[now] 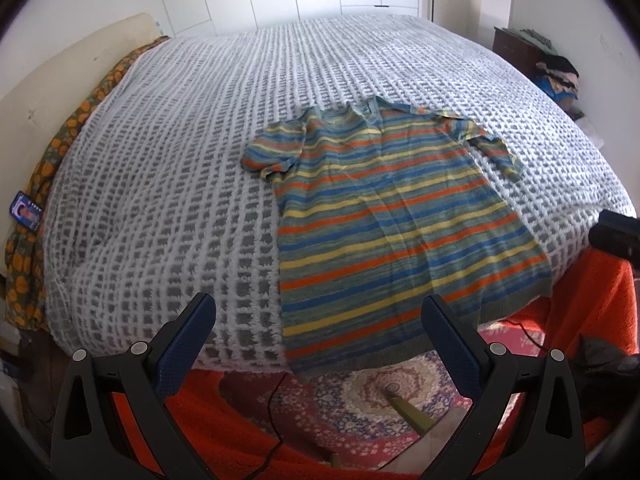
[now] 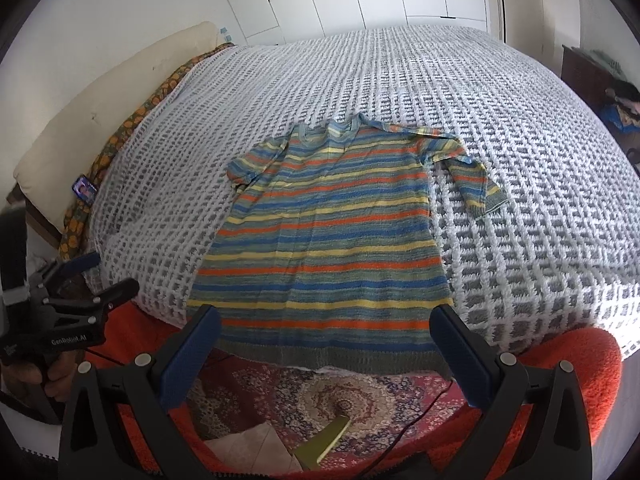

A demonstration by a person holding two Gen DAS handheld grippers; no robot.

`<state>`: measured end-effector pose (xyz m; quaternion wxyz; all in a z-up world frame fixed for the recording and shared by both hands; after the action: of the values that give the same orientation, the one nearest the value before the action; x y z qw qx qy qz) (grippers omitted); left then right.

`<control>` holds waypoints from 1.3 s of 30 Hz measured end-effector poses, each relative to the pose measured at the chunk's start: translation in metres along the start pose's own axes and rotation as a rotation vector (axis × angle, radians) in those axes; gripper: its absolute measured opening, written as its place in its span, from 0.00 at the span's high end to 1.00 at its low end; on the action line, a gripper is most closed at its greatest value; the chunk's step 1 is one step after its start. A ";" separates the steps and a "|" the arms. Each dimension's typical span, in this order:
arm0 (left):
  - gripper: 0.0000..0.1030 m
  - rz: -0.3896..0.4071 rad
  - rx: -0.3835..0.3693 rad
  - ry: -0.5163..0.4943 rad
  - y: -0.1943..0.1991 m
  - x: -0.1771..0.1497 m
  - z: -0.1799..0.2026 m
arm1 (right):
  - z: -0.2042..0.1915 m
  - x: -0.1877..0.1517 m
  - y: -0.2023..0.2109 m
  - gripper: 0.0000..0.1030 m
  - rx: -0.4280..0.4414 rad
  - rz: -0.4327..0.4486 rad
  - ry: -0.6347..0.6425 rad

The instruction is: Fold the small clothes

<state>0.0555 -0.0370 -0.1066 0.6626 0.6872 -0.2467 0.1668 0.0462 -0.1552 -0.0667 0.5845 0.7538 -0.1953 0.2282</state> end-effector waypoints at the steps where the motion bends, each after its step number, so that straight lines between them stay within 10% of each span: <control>1: 0.01 -0.004 -0.002 -0.002 -0.001 0.000 0.001 | 0.017 0.008 -0.002 0.00 0.017 0.018 -0.031; 6: 0.01 -0.028 0.011 -0.011 -0.009 0.001 0.004 | 0.174 0.024 -0.060 0.01 0.068 0.025 -0.423; 10: 0.01 -0.044 0.032 0.004 -0.013 0.004 0.001 | 0.248 0.028 -0.117 0.29 0.294 0.058 -0.817; 14: 0.01 -0.064 0.042 0.002 -0.018 0.006 0.003 | 0.299 0.045 -0.157 0.47 0.260 0.107 -0.925; 18: 0.01 -0.075 0.039 -0.012 -0.023 0.008 0.008 | 0.306 0.059 -0.194 0.66 0.225 0.044 -0.888; 20: 0.01 -0.092 0.038 -0.018 -0.029 0.007 0.011 | 0.305 0.068 -0.205 0.97 0.238 0.015 -0.865; 24: 0.01 -0.109 0.056 -0.033 -0.035 0.008 0.012 | 0.289 0.100 -0.199 0.97 0.189 -0.088 -0.646; 31: 0.01 -0.122 0.061 -0.021 -0.042 0.012 0.011 | 0.419 0.247 -0.111 0.97 -0.294 0.069 -0.289; 39: 0.01 -0.156 0.056 -0.004 -0.056 0.009 0.005 | 0.434 0.203 -0.133 0.65 -0.499 -0.081 -0.195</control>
<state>0.0938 -0.0434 -0.1482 0.6538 0.7227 -0.1891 0.1203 0.3369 -0.5496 -0.1482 0.7393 0.6121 -0.2704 0.0756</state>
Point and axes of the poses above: each gripper's, at about its wrist camera, not at the fingertips, and y roughly against the way its jaws point, z to its right, x to its top, the point moved 10 cm from there along -y, roughly the way its jaws point, and after that the axes turned 4 degrees about y, right-handed, at the moved point
